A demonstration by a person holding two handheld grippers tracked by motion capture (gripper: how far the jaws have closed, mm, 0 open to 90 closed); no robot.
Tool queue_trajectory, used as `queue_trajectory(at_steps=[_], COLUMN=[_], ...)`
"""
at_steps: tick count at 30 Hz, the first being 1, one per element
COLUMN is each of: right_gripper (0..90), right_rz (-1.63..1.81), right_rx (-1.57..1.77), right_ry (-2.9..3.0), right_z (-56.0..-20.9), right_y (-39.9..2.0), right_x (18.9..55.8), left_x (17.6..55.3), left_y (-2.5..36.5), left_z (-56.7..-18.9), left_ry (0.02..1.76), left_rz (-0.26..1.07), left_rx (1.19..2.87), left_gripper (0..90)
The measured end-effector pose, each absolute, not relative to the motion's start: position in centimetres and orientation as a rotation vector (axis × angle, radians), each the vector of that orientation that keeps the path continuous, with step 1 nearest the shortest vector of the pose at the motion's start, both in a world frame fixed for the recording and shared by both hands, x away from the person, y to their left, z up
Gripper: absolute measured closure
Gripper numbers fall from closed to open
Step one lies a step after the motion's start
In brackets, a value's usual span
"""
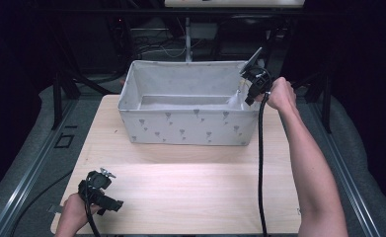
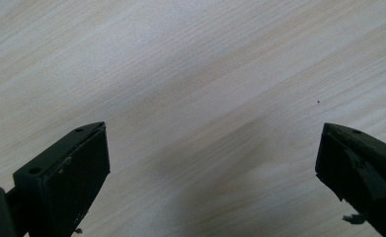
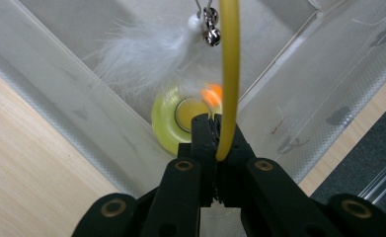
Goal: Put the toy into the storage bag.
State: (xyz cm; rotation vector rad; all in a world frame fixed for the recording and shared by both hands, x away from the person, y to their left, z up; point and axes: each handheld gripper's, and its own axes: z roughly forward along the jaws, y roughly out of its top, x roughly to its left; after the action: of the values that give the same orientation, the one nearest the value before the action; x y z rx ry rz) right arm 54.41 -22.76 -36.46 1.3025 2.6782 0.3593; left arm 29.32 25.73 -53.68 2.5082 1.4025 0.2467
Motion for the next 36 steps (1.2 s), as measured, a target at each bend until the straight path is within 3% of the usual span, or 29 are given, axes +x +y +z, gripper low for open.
queue_trajectory(at_steps=[20,30,36], right_gripper=[87.8,77.3,64.9], right_rz=[0.339,0.392,0.446], right_rx=[1.342,1.341,1.331], right_ry=[2.683,2.667,2.643], right_z=[-38.0,-36.6,-35.2], right_y=[-23.0,-23.3,-23.5], right_x=[54.6,54.3,53.7], left_x=[29.3,29.3,29.3], left_y=[25.6,25.6,25.6], left_z=[-53.6,-53.6,-53.6], left_ry=[1.396,1.392,1.394], left_rz=[0.248,0.248,0.250], left_rx=[2.512,2.514,2.512], left_gripper=[0.3,0.2,0.2])
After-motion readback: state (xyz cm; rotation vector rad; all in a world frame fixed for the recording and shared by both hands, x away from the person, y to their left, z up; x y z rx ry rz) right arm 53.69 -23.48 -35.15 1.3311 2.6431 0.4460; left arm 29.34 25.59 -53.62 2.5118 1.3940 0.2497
